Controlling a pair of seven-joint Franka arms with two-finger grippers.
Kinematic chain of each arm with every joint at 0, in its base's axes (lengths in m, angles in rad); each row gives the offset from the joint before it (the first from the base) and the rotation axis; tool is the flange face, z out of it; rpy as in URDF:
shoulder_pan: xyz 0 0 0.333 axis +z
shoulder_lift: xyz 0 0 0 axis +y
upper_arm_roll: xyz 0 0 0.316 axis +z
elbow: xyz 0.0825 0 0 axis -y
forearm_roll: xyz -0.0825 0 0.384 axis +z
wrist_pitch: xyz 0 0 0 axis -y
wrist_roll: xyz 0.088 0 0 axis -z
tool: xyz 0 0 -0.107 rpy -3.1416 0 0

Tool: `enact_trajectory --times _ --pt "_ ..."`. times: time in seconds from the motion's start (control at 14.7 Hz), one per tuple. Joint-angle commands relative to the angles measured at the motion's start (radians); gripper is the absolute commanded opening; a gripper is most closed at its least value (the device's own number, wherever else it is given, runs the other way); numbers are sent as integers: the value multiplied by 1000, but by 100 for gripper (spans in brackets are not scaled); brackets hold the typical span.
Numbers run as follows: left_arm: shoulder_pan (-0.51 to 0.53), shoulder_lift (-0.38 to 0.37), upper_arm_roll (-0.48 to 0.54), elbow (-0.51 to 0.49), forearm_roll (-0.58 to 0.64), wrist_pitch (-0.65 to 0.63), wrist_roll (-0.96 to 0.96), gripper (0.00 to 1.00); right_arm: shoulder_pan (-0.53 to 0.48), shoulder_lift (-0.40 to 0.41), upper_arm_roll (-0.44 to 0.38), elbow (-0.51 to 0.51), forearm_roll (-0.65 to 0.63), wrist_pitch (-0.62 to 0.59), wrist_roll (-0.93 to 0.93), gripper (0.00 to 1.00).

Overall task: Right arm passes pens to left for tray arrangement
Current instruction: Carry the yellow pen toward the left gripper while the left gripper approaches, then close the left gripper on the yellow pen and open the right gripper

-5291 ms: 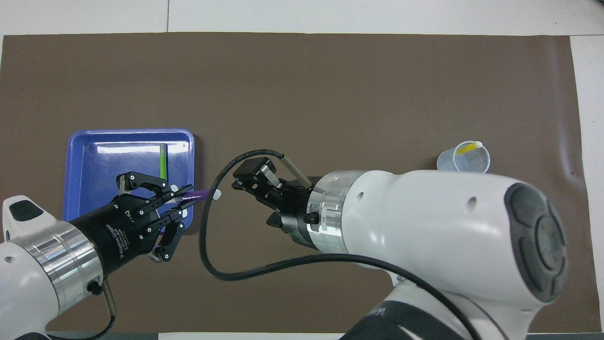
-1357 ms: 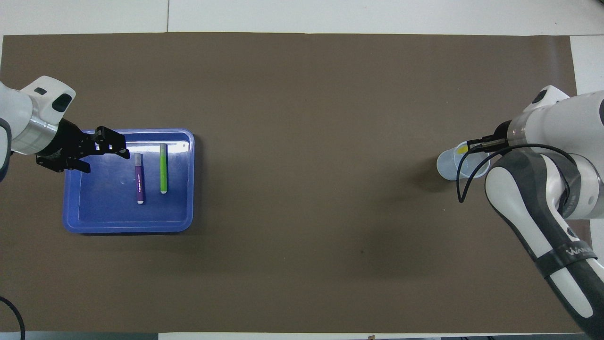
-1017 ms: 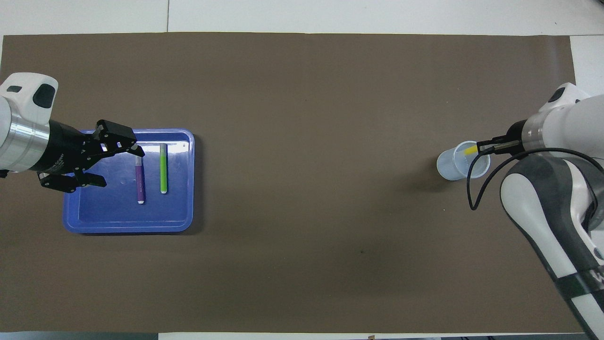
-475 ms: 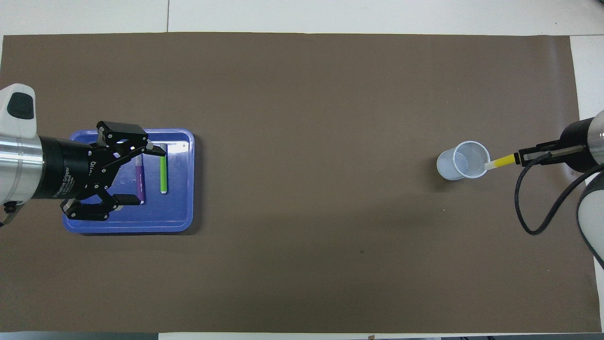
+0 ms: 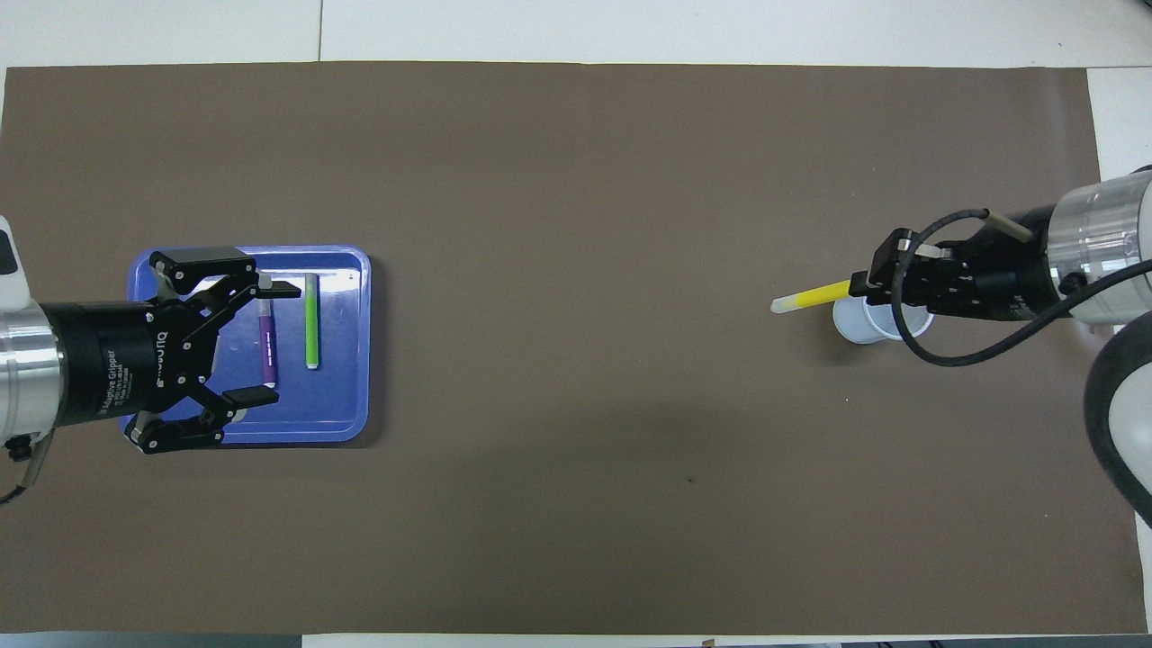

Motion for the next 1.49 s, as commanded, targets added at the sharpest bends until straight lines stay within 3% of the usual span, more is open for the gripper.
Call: enact_trajectory --times 0.0,0.34,0.81,1.15,1.42 --pt "1 -19 1 -21 -24 34 -40 100 -4 11 3 15 146 40 132 0" --pt "-11 -16 -2 -10 -56 67 -199 100 -2 9 82 3 292 121 376 0" --pt "-83 -18 -79 12 -67 253 -670 100 4 34 237 3 511 362 675 0" --pt "-92 -16 -131 22 -67 342 -733 100 5 83 385 21 539 468 784 0" --pt "-155 -4 -136 2 -67 373 -726 100 5 94 432 23 537 525 815 0"
